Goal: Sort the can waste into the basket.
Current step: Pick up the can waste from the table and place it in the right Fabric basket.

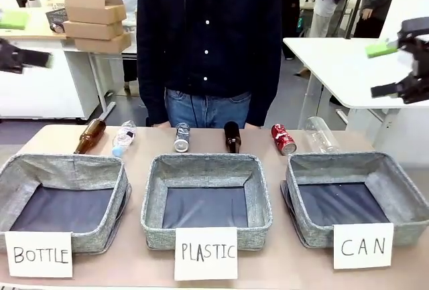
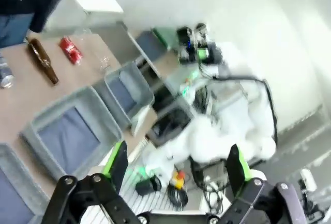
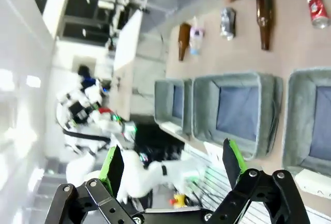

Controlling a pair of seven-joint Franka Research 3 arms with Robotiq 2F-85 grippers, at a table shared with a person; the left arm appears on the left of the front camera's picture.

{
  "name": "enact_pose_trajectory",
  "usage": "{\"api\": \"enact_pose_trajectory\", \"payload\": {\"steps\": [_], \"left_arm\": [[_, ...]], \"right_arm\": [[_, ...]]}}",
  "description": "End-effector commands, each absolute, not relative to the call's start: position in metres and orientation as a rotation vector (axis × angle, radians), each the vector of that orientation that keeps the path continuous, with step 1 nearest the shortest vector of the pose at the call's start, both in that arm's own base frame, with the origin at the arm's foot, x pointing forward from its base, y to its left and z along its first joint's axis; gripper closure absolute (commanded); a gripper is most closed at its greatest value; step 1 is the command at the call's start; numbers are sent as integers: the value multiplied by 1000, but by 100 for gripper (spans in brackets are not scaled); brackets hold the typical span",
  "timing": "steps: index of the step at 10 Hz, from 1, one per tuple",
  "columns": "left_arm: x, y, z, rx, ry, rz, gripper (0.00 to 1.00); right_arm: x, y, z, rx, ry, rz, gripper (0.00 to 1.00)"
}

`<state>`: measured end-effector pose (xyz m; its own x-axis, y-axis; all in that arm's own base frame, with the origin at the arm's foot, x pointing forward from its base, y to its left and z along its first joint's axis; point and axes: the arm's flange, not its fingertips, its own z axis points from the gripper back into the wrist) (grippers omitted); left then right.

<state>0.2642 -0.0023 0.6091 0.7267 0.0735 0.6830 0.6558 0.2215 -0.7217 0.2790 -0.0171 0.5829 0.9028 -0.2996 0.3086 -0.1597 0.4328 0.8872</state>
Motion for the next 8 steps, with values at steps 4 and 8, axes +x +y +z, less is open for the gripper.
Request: {"api": "enact_pose_trajectory", "payload": {"steps": [4,8], "left_arm": [[270,17,603,-1295,-711,-379,0],[270,17,603,-1295,-711,-379,0]], "right_arm": [[279,-17,583,1131,-461,-91,0],[279,-17,583,1131,-461,-91,0]]}}
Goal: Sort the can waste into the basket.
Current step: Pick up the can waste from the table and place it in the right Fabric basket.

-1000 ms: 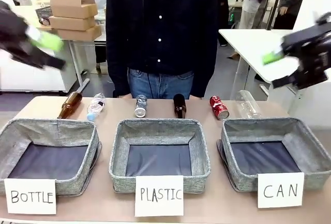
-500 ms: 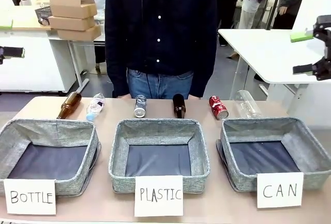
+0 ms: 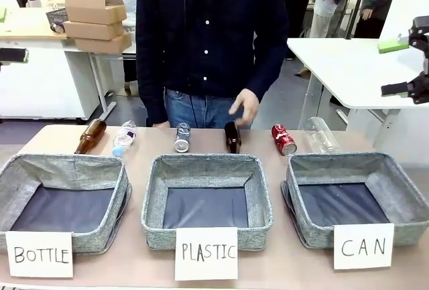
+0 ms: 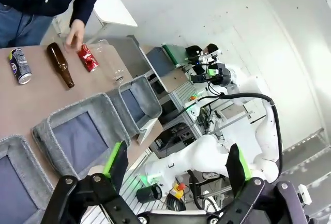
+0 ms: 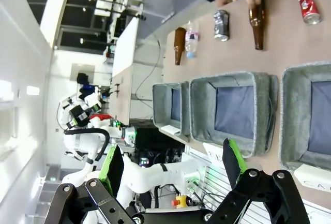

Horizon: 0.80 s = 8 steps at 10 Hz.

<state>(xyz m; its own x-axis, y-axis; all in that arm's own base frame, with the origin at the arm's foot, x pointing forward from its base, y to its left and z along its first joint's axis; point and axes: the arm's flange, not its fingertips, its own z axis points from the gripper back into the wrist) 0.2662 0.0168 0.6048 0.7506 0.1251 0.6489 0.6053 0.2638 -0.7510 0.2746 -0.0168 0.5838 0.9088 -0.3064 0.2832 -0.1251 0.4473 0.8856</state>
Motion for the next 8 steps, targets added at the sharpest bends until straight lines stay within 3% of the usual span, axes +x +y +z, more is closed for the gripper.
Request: {"api": "enact_pose_trajectory", "payload": {"steps": [1,8], "left_arm": [[270,17,603,-1295,-711,-379,0],[268,18,601,-1278,-690,-354,0]], "right_arm": [[279,-17,583,1131,-461,-91,0],[279,-17,583,1131,-461,-91,0]]}}
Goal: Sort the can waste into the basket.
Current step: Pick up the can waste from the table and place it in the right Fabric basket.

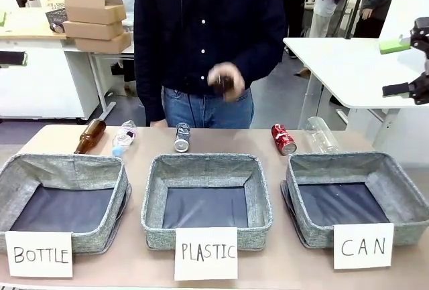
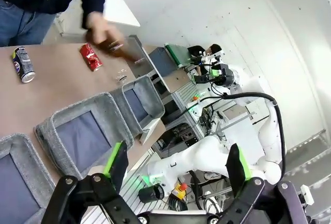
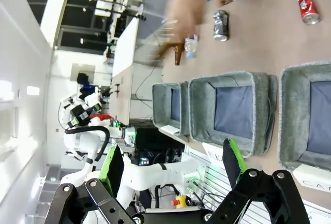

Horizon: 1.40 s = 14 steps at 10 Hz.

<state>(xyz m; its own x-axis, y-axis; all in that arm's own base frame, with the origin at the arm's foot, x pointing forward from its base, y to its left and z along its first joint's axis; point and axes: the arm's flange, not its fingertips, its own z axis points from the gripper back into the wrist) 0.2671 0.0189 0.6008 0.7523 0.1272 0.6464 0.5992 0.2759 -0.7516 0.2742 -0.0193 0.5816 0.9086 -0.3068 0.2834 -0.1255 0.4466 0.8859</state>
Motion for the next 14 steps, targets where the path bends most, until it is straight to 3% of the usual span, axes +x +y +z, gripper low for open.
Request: {"api": "enact_pose_trajectory", "payload": {"steps": [1,2,3,5,6,8,9,10,12,13,14], "left_arm": [[263,5,663,-807,-677,-535,0],[285,9,675,-514,-597,-529,0],[314,11,660,-163,-420,-516,0],[349,-2,610,-122,-197,-598,0],[354,-3,604,-52,-184,-611,0],[353,-3,627,-138,-372,-595,0],[322,-26,686,-481,-530,-573,0],[367,-5,599,-108,-310,-619,0],[367,-5,599,-108,-310,-619,0],[350,-11,628,-183,-361,-620,0],[372,-9,622,-224,-398,-597,0]], "right_arm": [[279,-17,583,1131,-461,-91,0],[279,-17,583,1131,-461,-91,0],[279,-17,583,1131,-461,-91,0],[279,-17,583,1131,-461,-91,0],[279,-17,583,1131,-461,-91,0],[279,-17,583,1131,-461,-91,0],[279,-17,583,1131,-461,-91,0],[279,-17,583,1131,-461,-91,0],[279,-17,583,1131,-461,-91,0],[279,-17,583,1131,-461,-91,0],[279,-17,583,1131,-461,-91,0]]}}
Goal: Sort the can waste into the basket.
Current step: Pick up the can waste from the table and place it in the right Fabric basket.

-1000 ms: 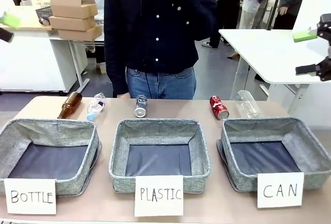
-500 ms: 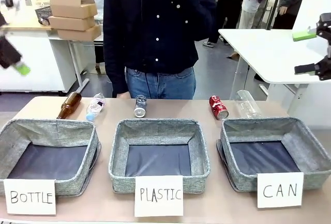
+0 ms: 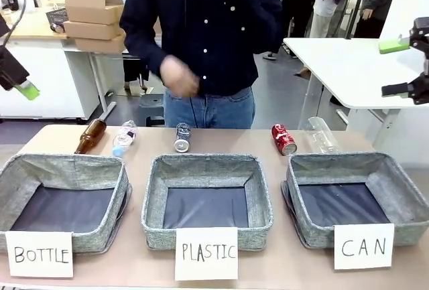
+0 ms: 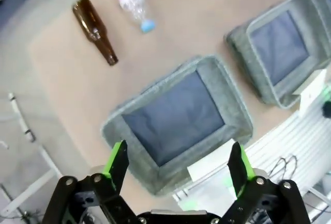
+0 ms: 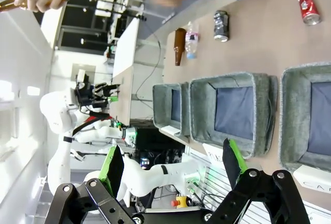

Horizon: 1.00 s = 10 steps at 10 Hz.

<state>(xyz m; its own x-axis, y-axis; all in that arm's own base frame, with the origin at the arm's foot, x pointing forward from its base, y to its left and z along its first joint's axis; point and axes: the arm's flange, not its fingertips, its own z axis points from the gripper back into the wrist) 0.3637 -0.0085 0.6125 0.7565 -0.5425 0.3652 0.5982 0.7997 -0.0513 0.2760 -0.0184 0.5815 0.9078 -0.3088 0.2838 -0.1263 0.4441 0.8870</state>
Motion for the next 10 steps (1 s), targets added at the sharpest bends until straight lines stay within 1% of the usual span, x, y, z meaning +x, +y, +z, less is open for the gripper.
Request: {"api": "enact_pose_trajectory", "payload": {"steps": [1,2,3,4,5,6,7,8,9,10], "left_arm": [[404,-5,610,-284,-358,-582,0],[426,-2,601,-279,-344,-547,0],[447,-2,590,-318,-321,-536,0],[457,-3,581,-350,-277,-537,0],[457,-4,577,-359,-214,-492,0],[444,-1,575,-301,-301,-536,0],[410,4,597,-384,-316,-608,0],[348,8,631,-404,-436,-696,0],[265,9,662,-377,-592,-810,0],[171,11,682,-378,-769,-910,0]], "right_arm": [[279,-17,583,1131,-461,-91,0],[279,-17,583,1131,-461,-91,0],[279,-17,583,1131,-461,-91,0],[279,-17,583,1131,-461,-91,0],[279,-17,583,1131,-461,-91,0],[279,-17,583,1131,-461,-91,0],[279,-17,583,1131,-461,-91,0],[279,-17,583,1131,-461,-91,0],[279,-17,583,1131,-461,-91,0],[279,-17,583,1131,-461,-91,0]]}}
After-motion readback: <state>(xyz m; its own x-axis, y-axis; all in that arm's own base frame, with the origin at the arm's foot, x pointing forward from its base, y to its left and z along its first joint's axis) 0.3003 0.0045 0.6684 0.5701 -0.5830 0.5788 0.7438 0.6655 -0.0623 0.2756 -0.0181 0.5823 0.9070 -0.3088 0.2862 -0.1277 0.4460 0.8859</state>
